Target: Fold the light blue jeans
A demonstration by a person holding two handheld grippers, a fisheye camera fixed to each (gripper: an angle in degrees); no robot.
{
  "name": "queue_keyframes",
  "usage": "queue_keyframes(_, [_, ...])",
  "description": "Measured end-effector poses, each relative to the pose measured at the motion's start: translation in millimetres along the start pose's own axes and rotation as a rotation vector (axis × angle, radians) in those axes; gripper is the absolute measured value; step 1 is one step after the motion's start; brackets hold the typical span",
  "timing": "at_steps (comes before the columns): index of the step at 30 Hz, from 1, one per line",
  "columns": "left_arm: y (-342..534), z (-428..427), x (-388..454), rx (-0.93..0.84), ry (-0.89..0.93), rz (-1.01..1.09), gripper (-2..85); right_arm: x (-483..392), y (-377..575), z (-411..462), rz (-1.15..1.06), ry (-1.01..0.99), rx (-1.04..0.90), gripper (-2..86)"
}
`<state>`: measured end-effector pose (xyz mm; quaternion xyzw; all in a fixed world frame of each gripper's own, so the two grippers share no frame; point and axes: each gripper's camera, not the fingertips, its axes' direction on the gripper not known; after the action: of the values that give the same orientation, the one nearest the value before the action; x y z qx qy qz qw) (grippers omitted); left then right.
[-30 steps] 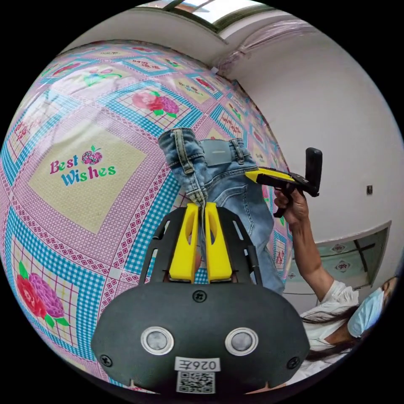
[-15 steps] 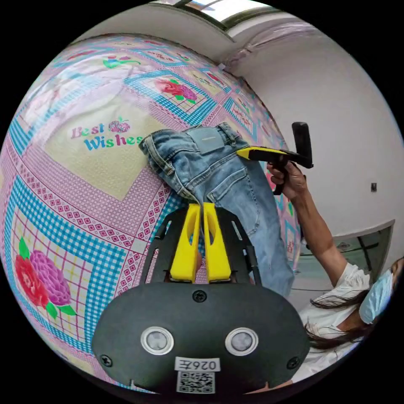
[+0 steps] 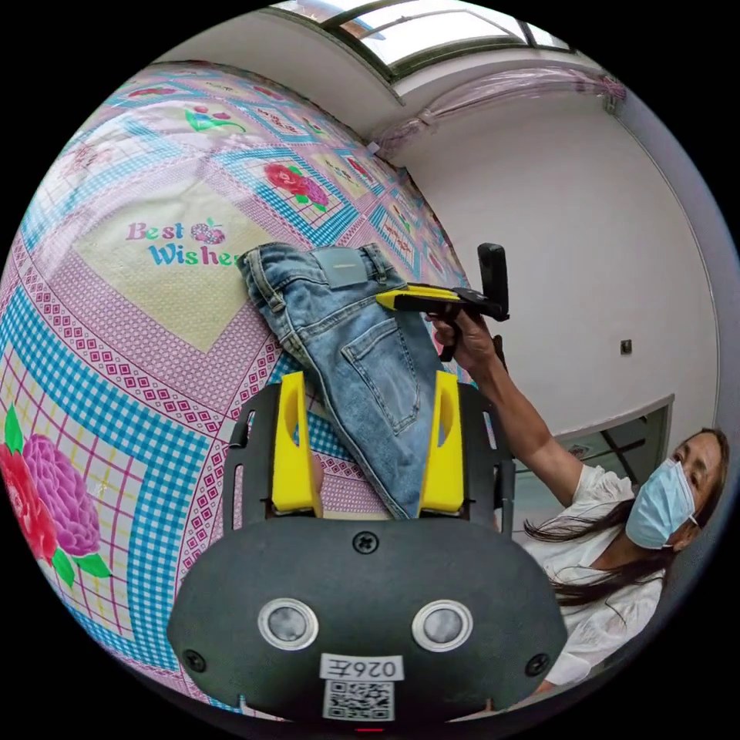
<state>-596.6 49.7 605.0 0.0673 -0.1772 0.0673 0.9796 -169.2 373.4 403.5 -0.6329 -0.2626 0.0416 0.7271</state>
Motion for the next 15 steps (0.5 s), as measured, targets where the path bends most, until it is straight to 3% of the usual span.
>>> queue_keyframes(3, [12, -17, 20, 0.048, 0.018, 0.057, 24.1, -59, 8, -35, -0.178, -0.044, 0.132, -0.9])
queue_keyframes(7, [25, -36, 26, 0.131, 0.003, 0.077, 25.2, -158, 27, -90, -0.495, -0.317, 0.276, -1.2])
queue_keyframes(8, [22, -34, 23, 0.134, 0.001, 0.062, 24.8, -162, 26, -92, -0.544, -0.246, 0.313, -1.2])
queue_keyframes(10, [1, -13, 9, 0.084, -0.007, 0.015, 10.0, -123, 1, -66, -0.415, -0.139, 0.233, -1.2])
queue_keyframes(12, [-16, 7, -3, 0.037, -0.048, -0.031, 3.8, -58, -22, -20, -0.211, -0.206, 0.065, -1.3])
queue_keyframes(15, [-34, 24, -5, 0.010, -0.067, -0.069, 1.3, 0, -17, 43, -0.036, -0.124, -0.090, -1.1])
